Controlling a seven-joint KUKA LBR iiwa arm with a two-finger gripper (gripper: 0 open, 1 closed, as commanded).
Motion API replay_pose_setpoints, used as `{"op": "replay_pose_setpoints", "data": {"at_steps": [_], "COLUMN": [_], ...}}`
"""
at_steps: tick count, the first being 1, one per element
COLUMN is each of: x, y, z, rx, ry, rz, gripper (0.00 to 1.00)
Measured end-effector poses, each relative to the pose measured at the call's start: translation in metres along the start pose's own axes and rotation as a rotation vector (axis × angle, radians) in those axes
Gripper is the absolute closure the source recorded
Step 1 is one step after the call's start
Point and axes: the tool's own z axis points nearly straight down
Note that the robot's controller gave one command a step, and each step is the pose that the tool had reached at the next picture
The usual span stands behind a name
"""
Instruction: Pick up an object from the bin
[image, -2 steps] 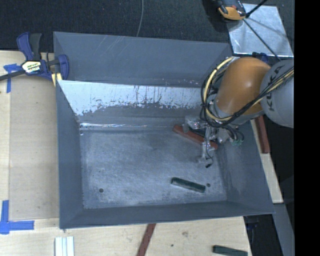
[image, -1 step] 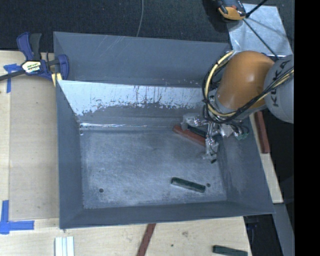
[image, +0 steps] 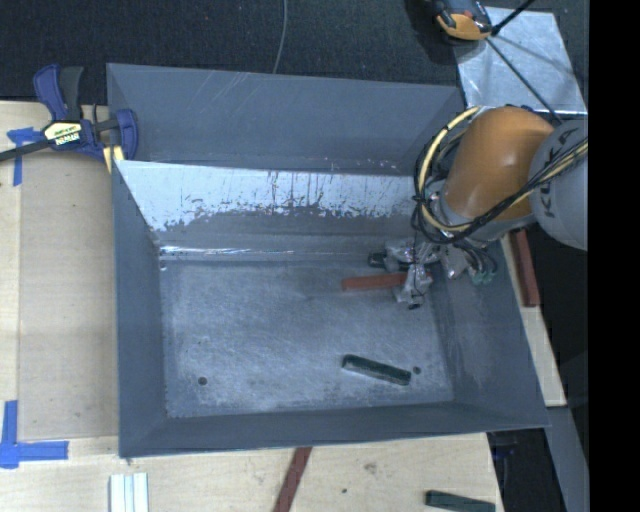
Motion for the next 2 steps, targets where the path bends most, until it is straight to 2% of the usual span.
{"op": "replay_pose_setpoints", "data": {"at_steps": [1,2], "x": [0.0,0.012], "y": [0.0,-0.004], "z": [0.0,-0.173], "rx": [0.0,0.003], "ry": [0.0,-0.003], "rz": [0.0,0.026], "gripper": [1.0,1.0]}}
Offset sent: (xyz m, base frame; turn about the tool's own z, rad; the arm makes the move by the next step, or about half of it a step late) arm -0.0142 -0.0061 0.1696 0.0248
